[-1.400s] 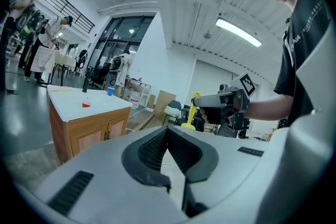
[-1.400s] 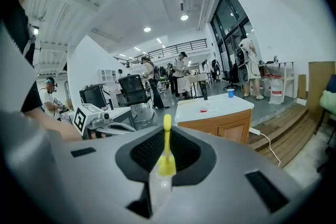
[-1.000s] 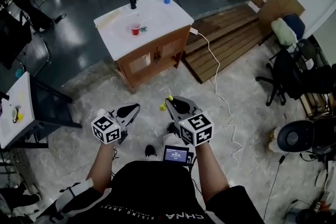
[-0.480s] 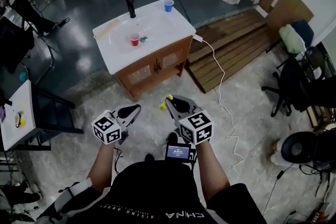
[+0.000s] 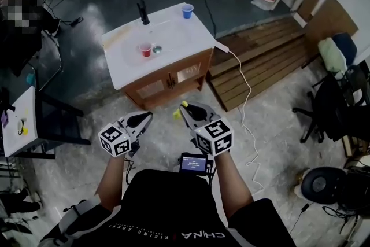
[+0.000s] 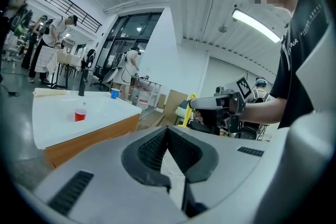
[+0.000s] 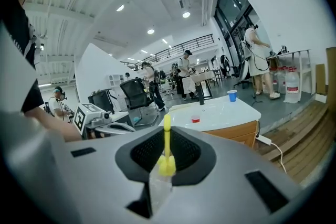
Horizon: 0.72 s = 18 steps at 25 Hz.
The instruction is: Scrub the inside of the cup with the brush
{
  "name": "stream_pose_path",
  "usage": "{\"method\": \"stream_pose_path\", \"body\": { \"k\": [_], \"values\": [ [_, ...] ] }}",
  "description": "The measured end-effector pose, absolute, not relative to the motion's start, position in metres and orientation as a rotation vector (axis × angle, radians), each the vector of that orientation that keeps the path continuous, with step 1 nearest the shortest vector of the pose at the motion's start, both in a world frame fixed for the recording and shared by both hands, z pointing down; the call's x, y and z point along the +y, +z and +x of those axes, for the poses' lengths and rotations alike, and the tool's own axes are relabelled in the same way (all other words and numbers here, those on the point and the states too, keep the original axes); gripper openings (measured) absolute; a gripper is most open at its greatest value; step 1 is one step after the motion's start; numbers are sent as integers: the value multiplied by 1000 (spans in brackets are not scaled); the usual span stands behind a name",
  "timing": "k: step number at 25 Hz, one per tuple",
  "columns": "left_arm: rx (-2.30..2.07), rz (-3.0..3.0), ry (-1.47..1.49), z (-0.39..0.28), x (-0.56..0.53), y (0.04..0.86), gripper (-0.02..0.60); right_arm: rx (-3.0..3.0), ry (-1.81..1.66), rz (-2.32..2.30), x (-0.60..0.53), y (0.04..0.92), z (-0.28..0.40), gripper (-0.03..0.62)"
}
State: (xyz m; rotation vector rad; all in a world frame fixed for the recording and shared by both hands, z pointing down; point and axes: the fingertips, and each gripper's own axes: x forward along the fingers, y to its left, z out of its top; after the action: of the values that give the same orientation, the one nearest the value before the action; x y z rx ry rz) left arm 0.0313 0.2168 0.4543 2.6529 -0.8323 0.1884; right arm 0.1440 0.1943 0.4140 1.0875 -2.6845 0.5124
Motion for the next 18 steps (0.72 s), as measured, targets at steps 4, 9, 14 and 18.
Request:
{"method": "stream_pose_path", "body": {
  "k": [4, 9, 14, 18],
  "values": [
    [-862, 2636, 197, 38, 207, 459, 5, -2699, 531, 1049, 181, 421, 149, 40],
    [-897, 2613, 198, 39, 195, 461, 5, -2700, 559, 1019, 167, 429, 152, 40],
    [-907, 2591, 196, 33, 174, 470, 5, -2691, 584, 1012, 147, 438, 150, 40],
    [-896, 2592, 168, 29, 141, 473, 5, -2672, 595, 1023, 121, 441, 146, 40]
  ]
}}
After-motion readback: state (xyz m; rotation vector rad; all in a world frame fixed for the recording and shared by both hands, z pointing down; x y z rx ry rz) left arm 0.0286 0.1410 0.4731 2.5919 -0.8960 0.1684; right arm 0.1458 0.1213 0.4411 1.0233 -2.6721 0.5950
